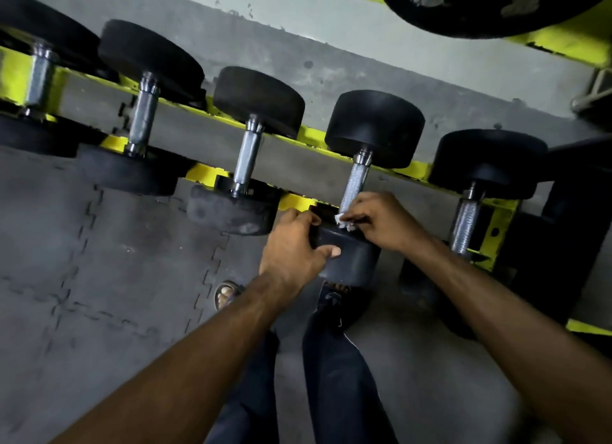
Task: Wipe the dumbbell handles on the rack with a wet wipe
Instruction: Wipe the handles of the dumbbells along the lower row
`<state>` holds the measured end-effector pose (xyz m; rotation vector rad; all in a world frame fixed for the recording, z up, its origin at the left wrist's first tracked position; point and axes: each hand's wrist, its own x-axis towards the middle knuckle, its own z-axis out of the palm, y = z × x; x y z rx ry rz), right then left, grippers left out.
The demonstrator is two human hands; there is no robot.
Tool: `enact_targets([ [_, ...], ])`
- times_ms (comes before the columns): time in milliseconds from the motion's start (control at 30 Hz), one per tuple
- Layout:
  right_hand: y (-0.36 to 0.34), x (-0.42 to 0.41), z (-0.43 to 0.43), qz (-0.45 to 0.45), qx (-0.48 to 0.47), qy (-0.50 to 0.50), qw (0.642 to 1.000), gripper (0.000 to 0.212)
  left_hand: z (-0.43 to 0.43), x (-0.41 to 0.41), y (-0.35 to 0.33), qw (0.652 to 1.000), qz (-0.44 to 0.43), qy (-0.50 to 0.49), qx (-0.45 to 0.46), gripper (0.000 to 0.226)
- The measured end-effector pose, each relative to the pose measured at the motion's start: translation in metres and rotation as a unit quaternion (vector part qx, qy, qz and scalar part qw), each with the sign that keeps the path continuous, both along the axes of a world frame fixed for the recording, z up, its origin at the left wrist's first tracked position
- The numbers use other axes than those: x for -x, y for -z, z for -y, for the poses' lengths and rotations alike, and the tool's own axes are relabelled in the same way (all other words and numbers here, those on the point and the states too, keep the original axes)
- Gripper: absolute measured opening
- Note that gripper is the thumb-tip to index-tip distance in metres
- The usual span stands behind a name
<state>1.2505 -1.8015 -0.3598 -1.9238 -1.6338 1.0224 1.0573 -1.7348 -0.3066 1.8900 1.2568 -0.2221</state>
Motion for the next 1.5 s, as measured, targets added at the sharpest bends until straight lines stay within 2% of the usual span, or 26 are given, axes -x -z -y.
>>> enact_targets([
  [100, -0.011, 0.005, -0.024, 0.114, 0.008, -0.097, 0.989, 0.023, 0.001, -0.002, -0.004, 0.999, -0.026, 0.021, -0.024, 0.061],
  [200, -0.024, 0.022, -0.050, 0.262, 0.075, -0.201, 0.941, 0.019, -0.001, -0.002, -0.007, 0.998, -0.044, 0.031, -0.032, 0.059],
  [267, -0.028, 0.035, -0.068, 0.299, 0.145, -0.269, 0.904, 0.020, -0.002, -0.003, -0.007, 0.998, -0.047, 0.027, -0.036, 0.057],
  [333, -0.031, 0.038, -0.081, 0.297, 0.177, -0.308, 0.886, 0.019, -0.001, -0.005, -0.008, 0.998, -0.051, 0.020, -0.037, 0.053],
  [400, -0.033, 0.031, -0.084, 0.277, 0.185, -0.310, 0.890, 0.018, -0.002, -0.008, -0.009, 0.997, -0.057, 0.021, -0.037, 0.049],
  [500, -0.030, 0.013, -0.065, 0.229, 0.122, -0.258, 0.931, 0.016, -0.003, -0.012, -0.013, 0.997, -0.061, 0.030, -0.040, 0.045],
  [600, -0.018, 0.008, -0.029, 0.149, 0.075, -0.109, 0.980, 0.010, 0.002, -0.015, -0.017, 0.994, -0.069, 0.069, -0.055, 0.043],
  [667, -0.010, 0.013, -0.005, 0.076, 0.086, 0.053, 0.992, 0.006, 0.006, -0.015, -0.017, 0.992, -0.064, 0.085, -0.067, 0.040],
  [733, -0.003, 0.019, 0.009, 0.018, 0.115, 0.205, 0.972, 0.008, 0.009, -0.013, -0.013, 0.992, -0.057, 0.085, -0.074, 0.034],
  [833, 0.005, 0.017, 0.004, -0.086, 0.173, 0.363, 0.912, 0.018, 0.013, -0.011, -0.007, 0.993, -0.044, 0.071, -0.079, 0.025],
  [967, 0.017, 0.013, -0.005, -0.225, 0.124, 0.514, 0.818, 0.032, 0.021, -0.006, 0.002, 0.997, 0.008, 0.025, -0.074, 0.027],
  [1033, 0.021, 0.015, -0.001, -0.253, 0.126, 0.529, 0.800, 0.033, 0.025, -0.005, 0.004, 0.997, 0.022, 0.011, -0.076, 0.026],
  [1100, 0.024, 0.018, 0.003, -0.242, 0.168, 0.495, 0.817, 0.036, 0.028, -0.005, 0.003, 0.996, 0.019, 0.003, -0.084, 0.023],
  [1267, 0.033, 0.014, -0.006, -0.197, 0.245, 0.384, 0.868, 0.017, 0.028, -0.004, 0.001, 0.996, 0.019, -0.002, -0.082, 0.022],
  [1333, 0.033, 0.014, -0.010, -0.193, 0.267, 0.344, 0.879, 0.019, 0.028, -0.004, 0.002, 0.996, 0.021, -0.004, -0.081, 0.021],
  [1500, 0.024, 0.002, 0.010, -0.344, 0.261, 0.290, 0.854, 0.014, 0.032, -0.002, 0.001, 0.996, 0.032, -0.014, -0.084, 0.019],
])
